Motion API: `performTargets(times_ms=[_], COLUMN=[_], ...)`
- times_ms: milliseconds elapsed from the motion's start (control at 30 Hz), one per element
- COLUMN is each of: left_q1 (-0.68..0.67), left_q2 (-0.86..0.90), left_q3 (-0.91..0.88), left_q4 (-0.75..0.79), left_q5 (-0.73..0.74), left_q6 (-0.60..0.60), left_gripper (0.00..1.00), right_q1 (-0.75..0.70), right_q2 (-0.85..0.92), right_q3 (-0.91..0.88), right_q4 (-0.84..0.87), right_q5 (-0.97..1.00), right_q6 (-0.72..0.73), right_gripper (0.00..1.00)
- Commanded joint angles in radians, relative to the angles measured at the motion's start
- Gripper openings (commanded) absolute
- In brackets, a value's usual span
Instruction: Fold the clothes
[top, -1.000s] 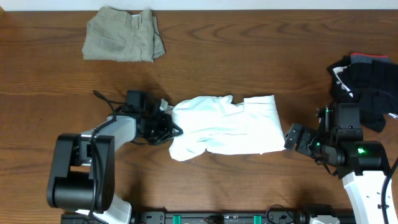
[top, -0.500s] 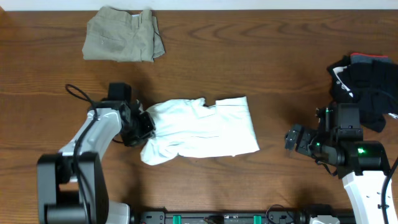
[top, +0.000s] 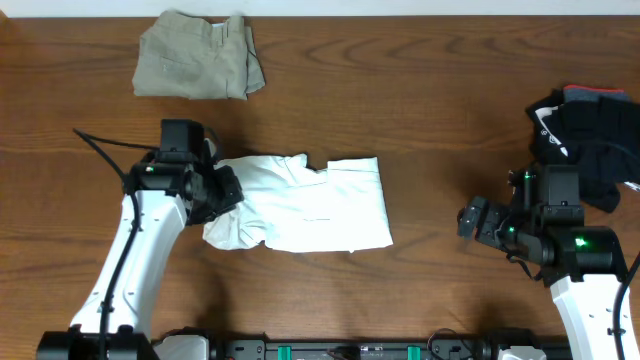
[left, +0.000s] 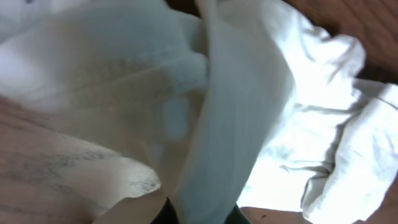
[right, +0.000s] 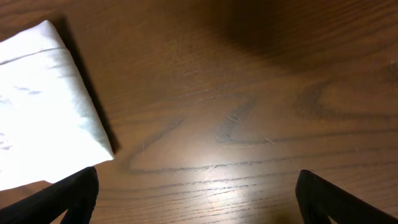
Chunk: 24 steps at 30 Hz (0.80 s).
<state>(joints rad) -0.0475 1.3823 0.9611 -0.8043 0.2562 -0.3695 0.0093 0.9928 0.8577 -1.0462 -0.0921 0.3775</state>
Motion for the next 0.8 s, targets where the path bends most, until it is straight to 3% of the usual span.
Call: performTargets(times_ms=[0,400,767], left_q1=[-0.029,0.002,0.174], left_q2=[-0.006,0.078,0.19], left_q3=[0.022,0.004,0.004], left_q4=[0.002,0.017,0.024], left_q5=[-0.018,-0.023,-0.009], left_q6=[-0.01,-0.01,0.006], left_gripper=[0.06,0.06,0.09], right_q1=[0.011,0.011,0.011], right_q2=[0.001,0.0,0.0], right_q3=[0.016,0.016,0.016], right_q4=[0.003,-0.006,-0.02], right_q5=[0.013,0.013,0.013], right_q6=[-0.016,-0.016,-0.016], right_gripper=[0.99,0.99,0.99])
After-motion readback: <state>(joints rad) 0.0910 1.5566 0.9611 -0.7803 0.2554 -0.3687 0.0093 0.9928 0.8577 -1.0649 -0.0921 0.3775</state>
